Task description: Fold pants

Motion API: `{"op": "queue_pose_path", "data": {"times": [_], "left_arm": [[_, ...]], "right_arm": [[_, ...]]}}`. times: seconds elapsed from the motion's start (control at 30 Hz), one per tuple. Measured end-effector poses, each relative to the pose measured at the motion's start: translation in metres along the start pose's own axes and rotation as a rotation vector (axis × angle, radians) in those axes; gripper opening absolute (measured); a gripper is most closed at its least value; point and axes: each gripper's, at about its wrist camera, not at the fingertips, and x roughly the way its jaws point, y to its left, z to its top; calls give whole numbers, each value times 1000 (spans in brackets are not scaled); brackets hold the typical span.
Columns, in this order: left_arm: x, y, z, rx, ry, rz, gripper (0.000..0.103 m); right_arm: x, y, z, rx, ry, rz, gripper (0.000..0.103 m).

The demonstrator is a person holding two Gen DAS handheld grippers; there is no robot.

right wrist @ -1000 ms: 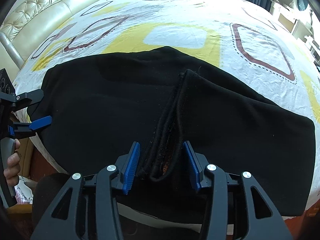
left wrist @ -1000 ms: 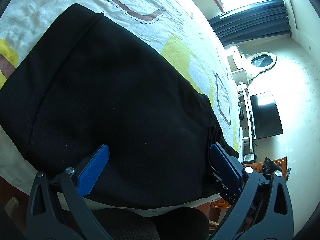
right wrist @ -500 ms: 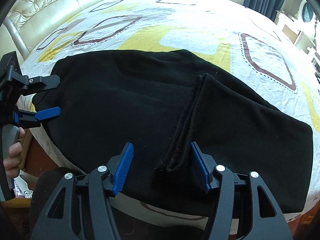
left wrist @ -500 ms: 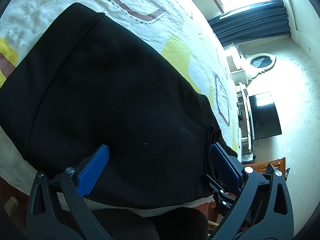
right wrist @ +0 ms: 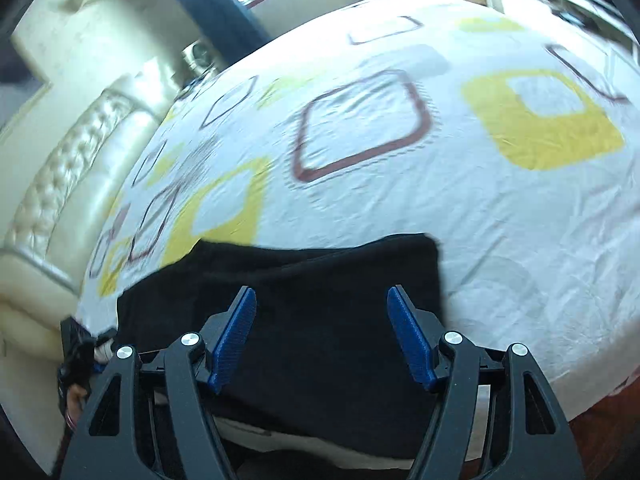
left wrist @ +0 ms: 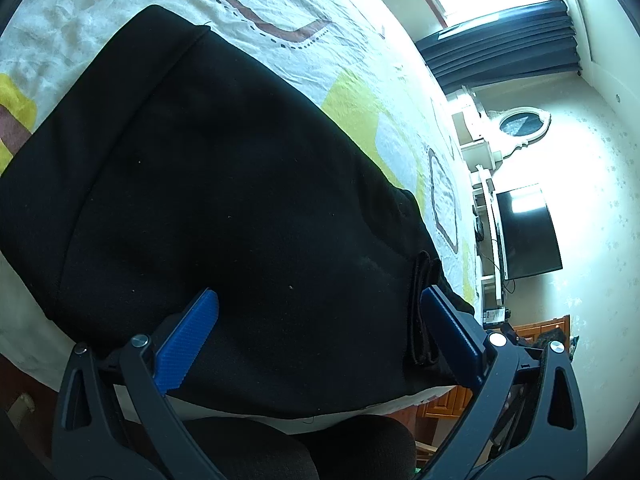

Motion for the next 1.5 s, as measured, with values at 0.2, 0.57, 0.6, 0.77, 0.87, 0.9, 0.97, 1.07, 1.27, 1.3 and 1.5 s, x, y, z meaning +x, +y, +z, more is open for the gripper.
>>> {"op": "queue_pose_path", "data": {"times": [0.2, 0.57, 0.6, 0.77, 0.87, 0.9, 0.97, 1.07, 1.27, 1.3, 1.5], "left_arm": [[1, -3, -2, 9, -4, 5, 101], [4, -6, -6, 25, -9, 20, 101], [5, -6, -6, 26, -9, 20, 101], [5, -5, -6, 21, -7, 11, 101], [5, -4, -5, 16, -6, 7, 101], [5, -4, -5, 17, -6, 8, 101], [5, -4, -5, 19, -6, 9, 101], [5, -3, -5, 19, -6, 9, 101], [5, -3, -4, 25, -2, 2, 101], [5, -2, -3, 28, -3, 2, 101], [7, -11, -6, 116, 13, 37, 101]], "right_arm": [[48, -85, 14, 236, 82, 208, 68], [89, -99, 8, 297, 119, 333, 27], [89, -99, 8, 301, 119, 340, 28], [74, -108, -7, 395, 144, 447, 52], [61, -105, -24, 363, 175, 465, 57], [57, -104, -33, 350, 194, 465, 57], [53, -101, -48, 327, 237, 470, 57], [46, -101, -68, 295, 240, 469, 46], [48, -103, -75, 275, 245, 398, 30], [47, -101, -73, 291, 248, 394, 34], [3, -68, -56, 241, 66, 74, 64]]}}
